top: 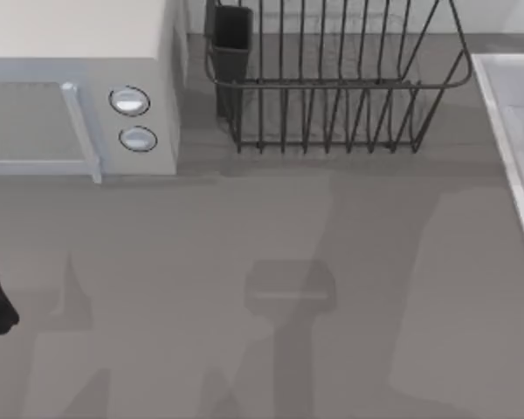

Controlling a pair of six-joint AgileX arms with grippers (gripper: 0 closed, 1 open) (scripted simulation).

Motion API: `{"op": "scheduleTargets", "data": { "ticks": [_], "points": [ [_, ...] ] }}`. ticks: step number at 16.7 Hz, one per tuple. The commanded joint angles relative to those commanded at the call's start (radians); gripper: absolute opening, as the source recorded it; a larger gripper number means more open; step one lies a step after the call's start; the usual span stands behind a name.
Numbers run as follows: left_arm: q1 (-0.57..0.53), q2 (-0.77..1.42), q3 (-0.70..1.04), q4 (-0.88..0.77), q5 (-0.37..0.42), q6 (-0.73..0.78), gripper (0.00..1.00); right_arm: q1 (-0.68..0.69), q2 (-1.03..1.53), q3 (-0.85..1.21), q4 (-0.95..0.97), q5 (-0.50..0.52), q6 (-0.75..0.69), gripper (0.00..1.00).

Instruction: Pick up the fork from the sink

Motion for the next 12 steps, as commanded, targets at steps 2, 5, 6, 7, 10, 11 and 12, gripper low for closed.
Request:
{"op": "scheduleTargets", "data": {
  "ticks": [2, 5, 6, 7, 10, 11, 12],
  "points": [
    [0.0, 0.0, 0.0, 0.0, 0.0, 0.0, 1.0, 0.014, -0.014, -0.014, -0.002, 0.0, 0.015, 0.0],
    [0.0, 0.0, 0.0, 0.0, 0.0, 0.0, 1.0, 0.111, -0.102, -0.097, -0.016, 0.001, 0.11, 0.0],
    [0.0, 0.0, 0.0, 0.0, 0.0, 0.0, 1.0, 0.164, -0.143, -0.135, -0.022, 0.001, 0.162, 0.0],
    [0.0, 0.0, 0.0, 0.0, 0.0, 0.0, 1.0, 0.227, -0.189, -0.178, -0.029, 0.002, 0.224, 0.0],
    [0.0, 0.0, 0.0, 0.0, 0.0, 0.0, 1.0, 0.434, -0.341, -0.319, -0.05, 0.003, 0.424, 0.0],
    [0.0, 0.0, 0.0, 0.0, 0.0, 0.0, 1.0, 0.487, -0.389, -0.363, -0.056, 0.003, 0.477, 0.0],
    [0.0, 0.0, 0.0, 0.0, 0.0, 0.0, 1.0, 0.531, -0.43, -0.402, -0.062, 0.004, 0.52, 0.0]
  ]
}}
